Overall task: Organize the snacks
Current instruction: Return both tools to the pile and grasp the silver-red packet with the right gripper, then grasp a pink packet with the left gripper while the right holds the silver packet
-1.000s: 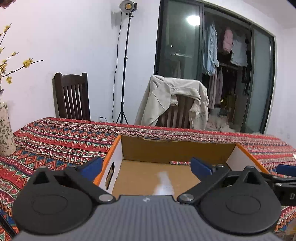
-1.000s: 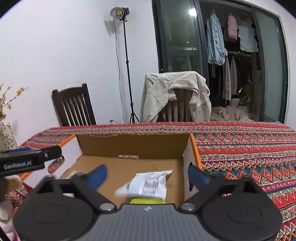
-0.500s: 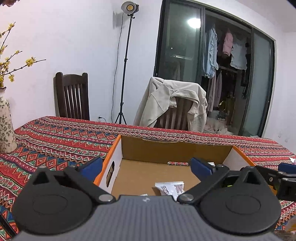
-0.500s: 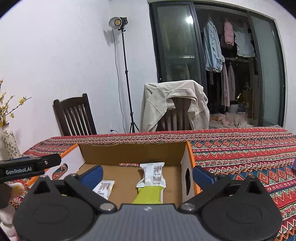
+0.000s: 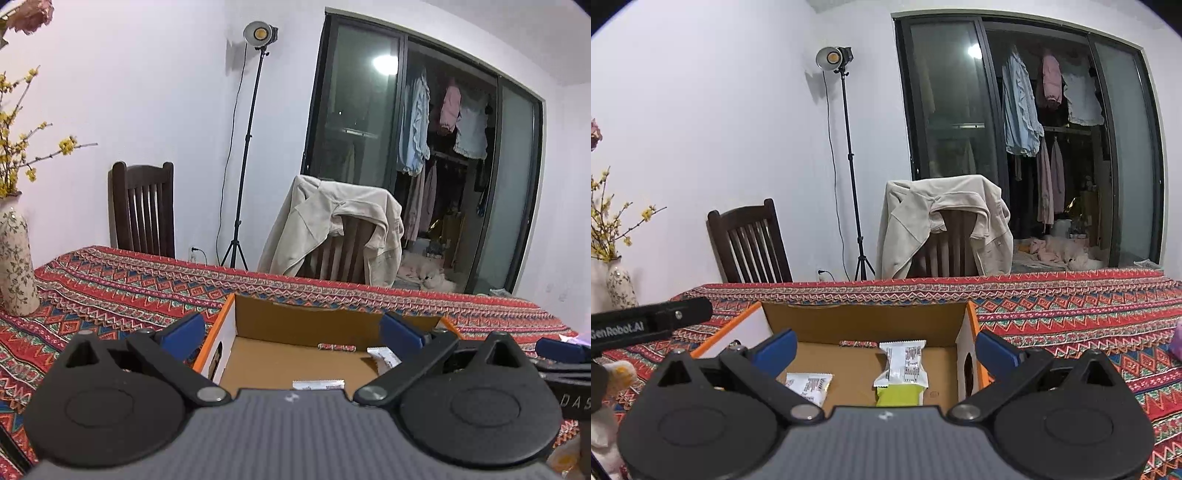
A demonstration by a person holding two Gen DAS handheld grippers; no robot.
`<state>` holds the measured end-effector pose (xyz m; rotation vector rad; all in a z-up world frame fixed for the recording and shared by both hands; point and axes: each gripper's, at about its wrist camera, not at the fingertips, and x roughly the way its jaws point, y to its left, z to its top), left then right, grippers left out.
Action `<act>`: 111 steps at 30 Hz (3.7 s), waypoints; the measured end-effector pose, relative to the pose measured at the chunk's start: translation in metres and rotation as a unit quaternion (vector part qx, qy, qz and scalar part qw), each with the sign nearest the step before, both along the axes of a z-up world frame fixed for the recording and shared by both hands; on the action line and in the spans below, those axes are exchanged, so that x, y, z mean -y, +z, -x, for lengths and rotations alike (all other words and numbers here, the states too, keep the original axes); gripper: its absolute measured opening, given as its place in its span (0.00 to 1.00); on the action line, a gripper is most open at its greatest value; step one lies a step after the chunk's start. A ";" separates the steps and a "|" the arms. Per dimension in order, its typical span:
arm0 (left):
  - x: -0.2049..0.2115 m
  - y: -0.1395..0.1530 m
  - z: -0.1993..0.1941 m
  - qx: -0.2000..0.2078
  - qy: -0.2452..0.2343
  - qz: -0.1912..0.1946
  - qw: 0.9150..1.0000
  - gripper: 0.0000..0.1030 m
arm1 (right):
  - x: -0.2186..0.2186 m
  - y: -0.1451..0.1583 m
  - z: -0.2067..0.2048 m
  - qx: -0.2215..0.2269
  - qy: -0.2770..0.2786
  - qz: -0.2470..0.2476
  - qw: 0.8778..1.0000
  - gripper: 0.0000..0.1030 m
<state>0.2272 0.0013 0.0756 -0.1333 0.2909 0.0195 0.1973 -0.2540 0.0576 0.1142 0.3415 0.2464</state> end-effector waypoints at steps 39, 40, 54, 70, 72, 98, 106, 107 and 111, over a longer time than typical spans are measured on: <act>-0.026 -0.075 0.113 -0.051 0.023 -0.023 0.998 1.00 | 0.033 -0.067 0.141 -0.066 0.025 0.033 0.997 1.00; -0.026 -0.075 0.114 -0.049 0.022 -0.024 0.998 1.00 | 0.032 -0.066 0.139 -0.065 0.022 0.038 0.997 1.00; -0.033 -0.079 0.110 -0.060 0.015 0.003 0.998 1.00 | -0.013 -0.062 0.103 -0.059 0.074 0.201 0.975 1.00; -0.031 -0.083 0.107 -0.069 0.005 0.000 0.998 1.00 | -0.006 -0.080 0.084 -0.071 0.088 0.148 0.982 0.69; -0.031 -0.083 0.106 -0.072 0.006 0.000 0.997 1.00 | 0.001 -0.079 0.089 -0.063 0.078 0.126 0.987 0.64; -0.008 -0.095 0.105 -0.167 -0.022 -0.041 0.985 1.00 | 0.037 -0.066 0.112 0.005 0.032 0.022 0.999 0.59; -0.004 -0.104 0.097 -0.194 -0.023 -0.051 0.979 1.00 | 0.038 -0.061 0.122 0.012 0.039 0.024 0.999 0.59; -0.004 -0.104 0.096 -0.197 -0.022 -0.051 0.979 1.00 | 0.038 -0.060 0.123 0.013 0.038 0.025 0.999 0.59; -0.005 -0.106 0.096 -0.202 -0.029 -0.045 0.978 0.85 | 0.037 -0.055 0.130 0.014 0.040 0.021 0.999 0.59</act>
